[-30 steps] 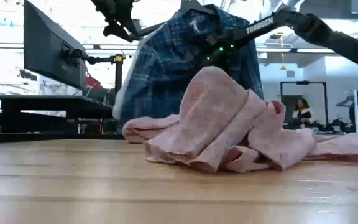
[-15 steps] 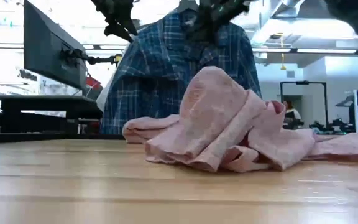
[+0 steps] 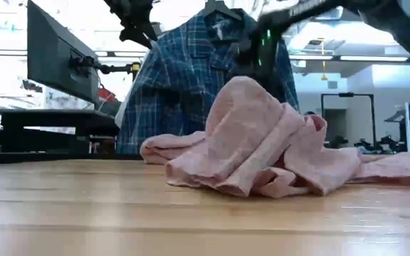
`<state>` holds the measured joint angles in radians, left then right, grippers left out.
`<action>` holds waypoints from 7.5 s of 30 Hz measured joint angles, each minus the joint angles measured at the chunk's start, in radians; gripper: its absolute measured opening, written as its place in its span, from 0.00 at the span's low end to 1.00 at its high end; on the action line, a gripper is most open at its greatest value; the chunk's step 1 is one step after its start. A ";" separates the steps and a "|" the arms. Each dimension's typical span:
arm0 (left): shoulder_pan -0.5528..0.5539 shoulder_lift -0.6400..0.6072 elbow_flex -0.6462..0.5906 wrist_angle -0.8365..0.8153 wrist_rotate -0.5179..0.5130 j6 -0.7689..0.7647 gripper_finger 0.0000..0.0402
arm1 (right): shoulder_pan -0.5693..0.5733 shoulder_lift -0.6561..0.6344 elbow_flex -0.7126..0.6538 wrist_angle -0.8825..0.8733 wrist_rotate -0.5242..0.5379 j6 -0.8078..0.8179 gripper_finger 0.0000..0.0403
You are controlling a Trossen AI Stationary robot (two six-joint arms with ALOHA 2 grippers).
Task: Hang clothes
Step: Hang the blue long sleeve on the hanger rack, then hang the pink polo shirt on the hanger rack
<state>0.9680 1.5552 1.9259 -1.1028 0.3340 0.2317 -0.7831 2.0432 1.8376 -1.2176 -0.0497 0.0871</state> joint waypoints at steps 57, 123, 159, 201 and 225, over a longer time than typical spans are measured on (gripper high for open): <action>-0.039 0.000 0.000 0.080 -0.001 -0.074 0.50 | -0.371 -0.008 -0.393 0.541 0.071 0.119 0.40; -0.033 0.003 -0.415 0.571 0.110 -0.111 0.50 | -0.310 -0.175 0.022 0.101 -0.262 -0.118 0.40; 0.047 -0.166 -0.562 0.697 0.051 -0.138 0.50 | 0.048 0.064 0.377 1.176 0.019 0.015 0.40; 0.046 -0.166 -0.562 0.648 0.051 -0.127 0.50 | 0.065 0.063 0.513 0.823 0.172 -0.196 0.33; -0.390 -0.034 -0.562 0.464 -0.258 -0.042 0.50 | 0.344 -0.490 -0.054 0.105 0.099 -0.102 0.59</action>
<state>0.5785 1.5215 1.3640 -0.6388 0.0763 0.1901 -0.4390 1.5532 1.7835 -1.1122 0.0492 -0.0146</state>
